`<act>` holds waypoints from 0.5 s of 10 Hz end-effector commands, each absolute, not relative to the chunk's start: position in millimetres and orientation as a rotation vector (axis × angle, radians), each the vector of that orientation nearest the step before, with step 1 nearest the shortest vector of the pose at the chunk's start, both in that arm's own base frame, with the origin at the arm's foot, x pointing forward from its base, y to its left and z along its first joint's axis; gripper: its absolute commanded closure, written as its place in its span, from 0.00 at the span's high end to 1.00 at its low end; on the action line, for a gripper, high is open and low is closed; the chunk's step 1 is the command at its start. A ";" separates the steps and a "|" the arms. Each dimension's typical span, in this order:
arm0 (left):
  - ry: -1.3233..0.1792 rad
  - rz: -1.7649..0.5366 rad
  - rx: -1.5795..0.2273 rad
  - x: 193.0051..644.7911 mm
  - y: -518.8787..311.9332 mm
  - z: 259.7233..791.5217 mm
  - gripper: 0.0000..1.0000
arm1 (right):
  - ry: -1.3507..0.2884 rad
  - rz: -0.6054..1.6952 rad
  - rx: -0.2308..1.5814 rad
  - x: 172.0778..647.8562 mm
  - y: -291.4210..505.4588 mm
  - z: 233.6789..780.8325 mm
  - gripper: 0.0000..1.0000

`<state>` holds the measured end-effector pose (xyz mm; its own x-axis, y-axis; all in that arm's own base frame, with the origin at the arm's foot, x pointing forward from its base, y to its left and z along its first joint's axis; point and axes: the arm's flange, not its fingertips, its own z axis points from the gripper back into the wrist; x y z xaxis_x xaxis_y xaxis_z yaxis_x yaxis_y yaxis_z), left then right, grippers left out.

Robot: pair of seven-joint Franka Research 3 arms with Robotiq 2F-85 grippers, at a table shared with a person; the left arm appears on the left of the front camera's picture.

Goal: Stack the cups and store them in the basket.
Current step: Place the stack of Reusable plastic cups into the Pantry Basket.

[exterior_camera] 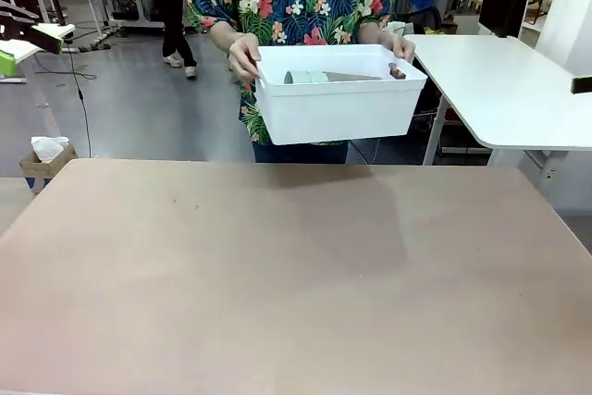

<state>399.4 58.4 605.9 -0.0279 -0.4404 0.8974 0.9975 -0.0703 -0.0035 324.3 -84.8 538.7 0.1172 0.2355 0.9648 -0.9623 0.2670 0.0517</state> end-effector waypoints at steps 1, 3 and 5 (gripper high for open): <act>-0.837 -1.448 -0.916 397.8 56.9 609.4 1.00 | -1.094 1.047 0.894 321.9 -82.2 539.4 1.00; -0.837 -1.448 -0.916 397.8 56.9 609.4 1.00 | -1.094 1.047 0.894 321.9 -82.2 539.4 1.00; -0.837 -1.448 -0.916 397.8 56.9 609.4 1.00 | -1.094 1.047 0.894 321.9 -82.2 539.4 1.00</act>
